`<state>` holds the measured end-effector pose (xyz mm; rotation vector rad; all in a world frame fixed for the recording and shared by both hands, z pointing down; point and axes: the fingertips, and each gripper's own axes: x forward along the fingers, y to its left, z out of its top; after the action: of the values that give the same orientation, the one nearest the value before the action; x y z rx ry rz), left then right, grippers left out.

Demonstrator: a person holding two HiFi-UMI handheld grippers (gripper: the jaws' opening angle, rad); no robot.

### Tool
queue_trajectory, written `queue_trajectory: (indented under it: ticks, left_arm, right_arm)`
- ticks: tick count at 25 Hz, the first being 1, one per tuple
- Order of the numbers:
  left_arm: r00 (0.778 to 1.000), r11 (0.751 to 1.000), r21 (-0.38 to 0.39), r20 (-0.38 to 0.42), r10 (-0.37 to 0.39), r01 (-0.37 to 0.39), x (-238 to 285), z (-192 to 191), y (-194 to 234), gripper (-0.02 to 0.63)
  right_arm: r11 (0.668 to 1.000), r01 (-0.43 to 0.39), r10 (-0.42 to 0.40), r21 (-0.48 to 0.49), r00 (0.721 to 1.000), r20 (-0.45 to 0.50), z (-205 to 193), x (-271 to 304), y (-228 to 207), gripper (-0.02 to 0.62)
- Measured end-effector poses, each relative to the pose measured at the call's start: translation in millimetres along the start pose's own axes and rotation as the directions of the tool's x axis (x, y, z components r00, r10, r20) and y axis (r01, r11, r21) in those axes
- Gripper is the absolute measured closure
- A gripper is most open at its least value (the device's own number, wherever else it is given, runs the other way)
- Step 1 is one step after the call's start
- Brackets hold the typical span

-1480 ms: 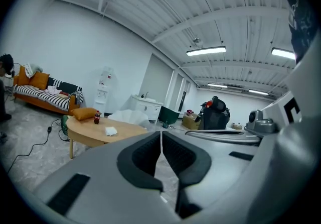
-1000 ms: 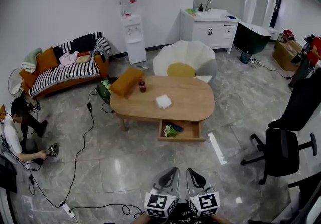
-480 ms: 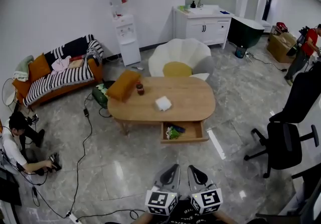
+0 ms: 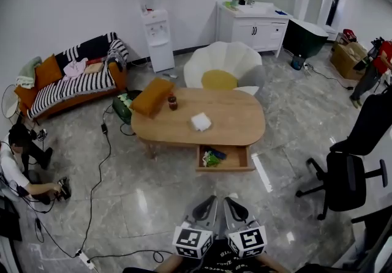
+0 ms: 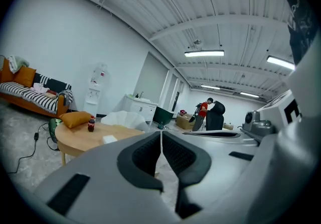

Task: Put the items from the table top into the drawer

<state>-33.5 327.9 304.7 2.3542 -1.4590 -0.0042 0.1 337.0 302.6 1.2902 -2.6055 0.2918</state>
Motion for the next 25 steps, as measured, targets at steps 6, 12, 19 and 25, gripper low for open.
queue_trajectory:
  ticks: [6, 12, 19, 25]
  left_arm:
    - [0.998, 0.998, -0.009, 0.004, 0.069, -0.069, 18.0, 5.0, 19.4, 0.586]
    - [0.993, 0.993, -0.03, -0.021, 0.116, -0.117, 51.6, 5.8, 35.4, 0.586]
    - [0.985, 0.983, -0.053, -0.021, 0.172, -0.173, 97.4, 25.6, 54.3, 0.586]
    - [0.975, 0.973, -0.053, -0.022, 0.223, -0.224, 141.3, 37.1, 61.6, 0.586]
  right_arm:
    - [0.999, -0.045, 0.045, -0.012, 0.999, 0.001, 5.9, 25.6, -14.6, 0.591]
    - [0.994, -0.108, 0.107, -0.024, 0.994, -0.009, 13.7, 57.1, -35.9, 0.591]
    - [0.986, -0.166, 0.165, -0.019, 0.986, -0.033, 28.1, 99.9, -75.1, 0.591]
    - [0.973, -0.23, 0.229, -0.007, 0.972, -0.058, 42.1, 128.1, -110.4, 0.591]
